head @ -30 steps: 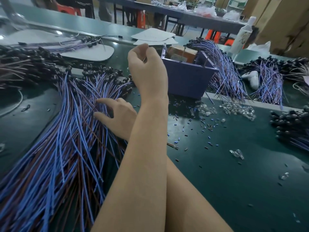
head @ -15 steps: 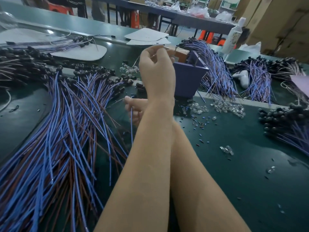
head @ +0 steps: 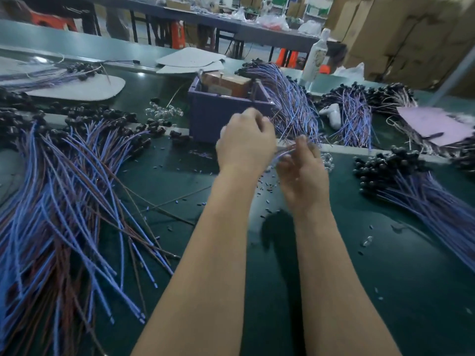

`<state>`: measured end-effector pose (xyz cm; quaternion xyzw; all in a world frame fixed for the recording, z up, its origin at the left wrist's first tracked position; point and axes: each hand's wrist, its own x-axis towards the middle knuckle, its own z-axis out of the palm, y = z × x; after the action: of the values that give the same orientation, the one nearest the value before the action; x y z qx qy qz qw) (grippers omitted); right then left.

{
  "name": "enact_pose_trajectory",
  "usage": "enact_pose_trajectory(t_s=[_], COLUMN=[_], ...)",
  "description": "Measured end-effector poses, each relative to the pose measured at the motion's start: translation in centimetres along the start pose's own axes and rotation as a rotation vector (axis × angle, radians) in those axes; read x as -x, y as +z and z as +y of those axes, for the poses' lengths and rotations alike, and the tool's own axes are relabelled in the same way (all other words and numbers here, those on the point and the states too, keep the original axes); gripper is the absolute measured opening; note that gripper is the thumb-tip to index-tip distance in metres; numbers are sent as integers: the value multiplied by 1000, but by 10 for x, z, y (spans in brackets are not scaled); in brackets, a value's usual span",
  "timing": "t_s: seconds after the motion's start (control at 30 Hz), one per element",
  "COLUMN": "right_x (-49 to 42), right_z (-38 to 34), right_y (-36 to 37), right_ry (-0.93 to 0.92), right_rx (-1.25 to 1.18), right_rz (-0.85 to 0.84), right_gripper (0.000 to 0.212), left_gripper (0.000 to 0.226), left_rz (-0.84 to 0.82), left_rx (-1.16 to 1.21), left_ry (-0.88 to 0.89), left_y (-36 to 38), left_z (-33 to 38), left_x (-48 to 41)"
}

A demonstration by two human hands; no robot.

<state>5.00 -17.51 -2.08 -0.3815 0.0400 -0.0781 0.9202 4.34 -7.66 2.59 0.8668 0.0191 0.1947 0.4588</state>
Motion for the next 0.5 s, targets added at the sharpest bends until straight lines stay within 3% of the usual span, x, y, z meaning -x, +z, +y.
enact_pose_trajectory(t_s=[0.07, 0.13, 0.2, 0.37, 0.43, 0.5], right_x=[-3, -3, -4, -7, -9, -12], right_z=[-15, -18, -12, -3, -6, -14], right_y=[-8, -12, -14, -21, -23, -27], right_ry=[-167, -222, -183, -283, -350, -364], right_rx=[-2, -22, 77, 732, 664, 398], right_rz=[206, 272, 266, 92, 180, 330], right_gripper=[13, 12, 15, 25, 26, 25], left_gripper=[35, 36, 29, 21, 24, 27], left_rz=[-297, -471, -468, -301, -267, -263], left_rx=[-164, -145, -77, -18, -34, -68], left_ry=[-43, -21, 34, 124, 118, 83], left_y=[10, 22, 32, 43, 44, 43], left_z=[-8, -11, -13, -20, -27, -35], left_x=[0, 6, 11, 12, 13, 12])
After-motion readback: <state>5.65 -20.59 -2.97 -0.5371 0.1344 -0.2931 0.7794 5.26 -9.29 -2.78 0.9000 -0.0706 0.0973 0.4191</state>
